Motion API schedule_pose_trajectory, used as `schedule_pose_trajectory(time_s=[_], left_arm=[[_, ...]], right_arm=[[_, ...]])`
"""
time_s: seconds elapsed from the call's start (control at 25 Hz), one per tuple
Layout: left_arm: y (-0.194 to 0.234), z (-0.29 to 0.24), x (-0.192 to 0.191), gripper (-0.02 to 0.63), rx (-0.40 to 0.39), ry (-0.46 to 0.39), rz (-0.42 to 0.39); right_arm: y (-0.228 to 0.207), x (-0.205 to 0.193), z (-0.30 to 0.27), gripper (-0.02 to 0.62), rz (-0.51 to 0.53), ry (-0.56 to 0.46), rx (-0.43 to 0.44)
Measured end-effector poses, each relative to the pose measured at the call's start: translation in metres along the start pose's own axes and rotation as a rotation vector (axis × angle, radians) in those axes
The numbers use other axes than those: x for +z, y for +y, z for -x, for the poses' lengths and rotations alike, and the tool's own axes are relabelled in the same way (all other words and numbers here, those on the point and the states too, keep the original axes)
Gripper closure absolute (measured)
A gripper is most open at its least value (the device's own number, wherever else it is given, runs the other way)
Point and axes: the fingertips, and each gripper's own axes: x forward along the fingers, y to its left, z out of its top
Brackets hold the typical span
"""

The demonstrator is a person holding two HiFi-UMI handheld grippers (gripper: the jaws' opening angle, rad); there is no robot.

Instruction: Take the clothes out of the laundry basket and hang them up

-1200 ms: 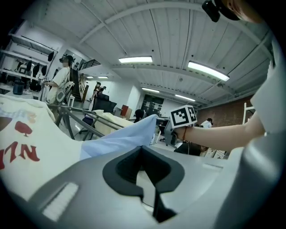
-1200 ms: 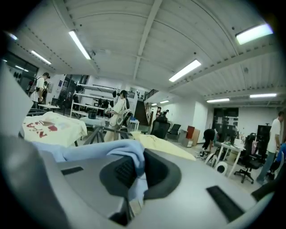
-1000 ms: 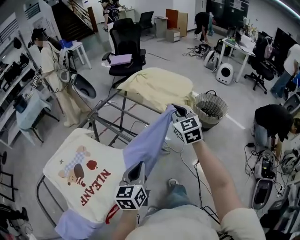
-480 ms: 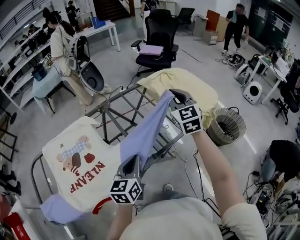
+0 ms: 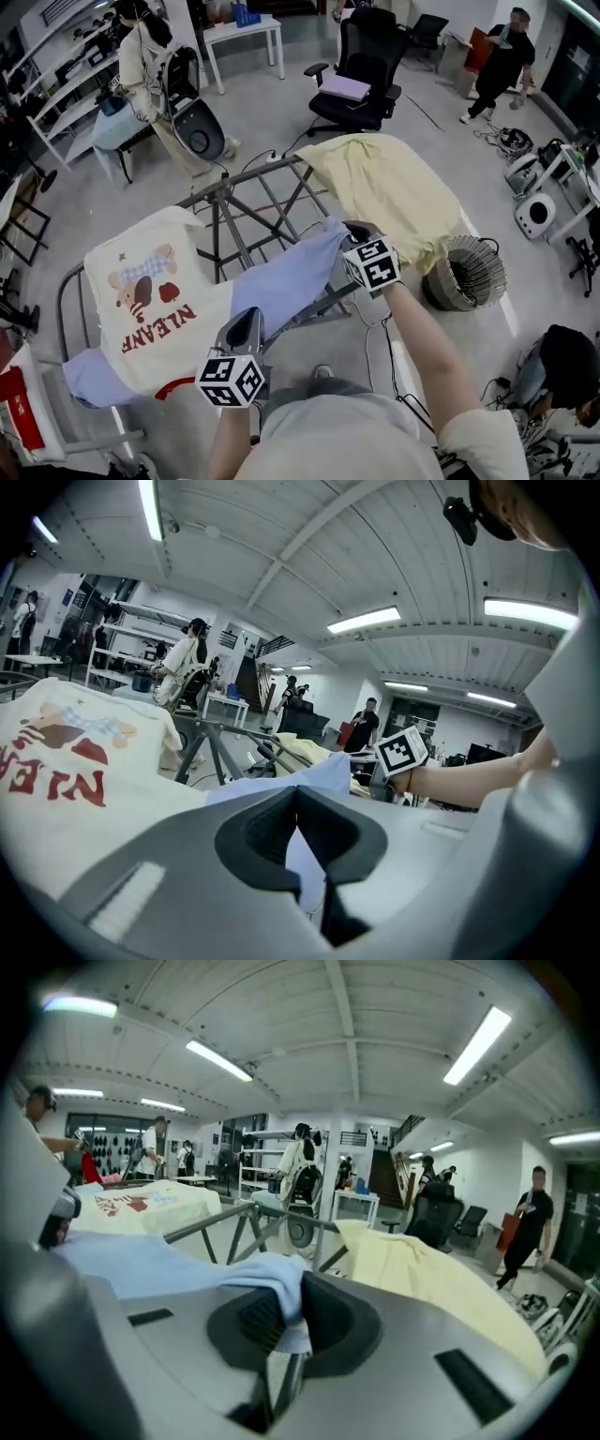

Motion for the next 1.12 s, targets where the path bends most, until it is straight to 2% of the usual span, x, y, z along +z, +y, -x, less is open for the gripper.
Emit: schedule_pose_trajectory(time_s=[0.2, 0.28, 0.36, 0.56, 0.76, 1.0, 1.12], left_arm=[[-0.014, -0.007, -0.008, 0.592, -0.008, 0.021, 0.043], [-0.019, -0.004, -0.014, 0.591, -0.016, 0.028, 0.053], [-0.026, 0.0, -0.017, 0.591, -0.017, 0.027, 0.052], [-0.041, 0.011, -0.016, 0.591, -0.034, 0.0, 0.04], [-0.053, 0.036, -0.026, 0.591, -0.015, -0.032, 0.022], [-0.078, 0.071, -0.058, 0.592, 0.006, -0.024, -0.017], [-0.098, 0.091, -0.079, 0.592, -0.002, -0.018, -0.029]], right_arm=[[0.034, -0.007, 0.001, 0.517, 0.005, 0.05, 0.171], [0.051, -0.014, 0.006, 0.461, 0.05, 0.089, 0.211], [0.061, -0.02, 0.017, 0.446, 0.098, 0.121, 0.225], [0.059, -0.035, 0.047, 0.41, 0.112, 0.163, 0.196], [0.067, -0.054, 0.089, 0.415, 0.05, 0.125, 0.143], [0.082, -0.075, 0.161, 0.528, -0.081, 0.006, 0.05], [0.093, -0.089, 0.205, 0.559, -0.123, -0.036, 0.019]])
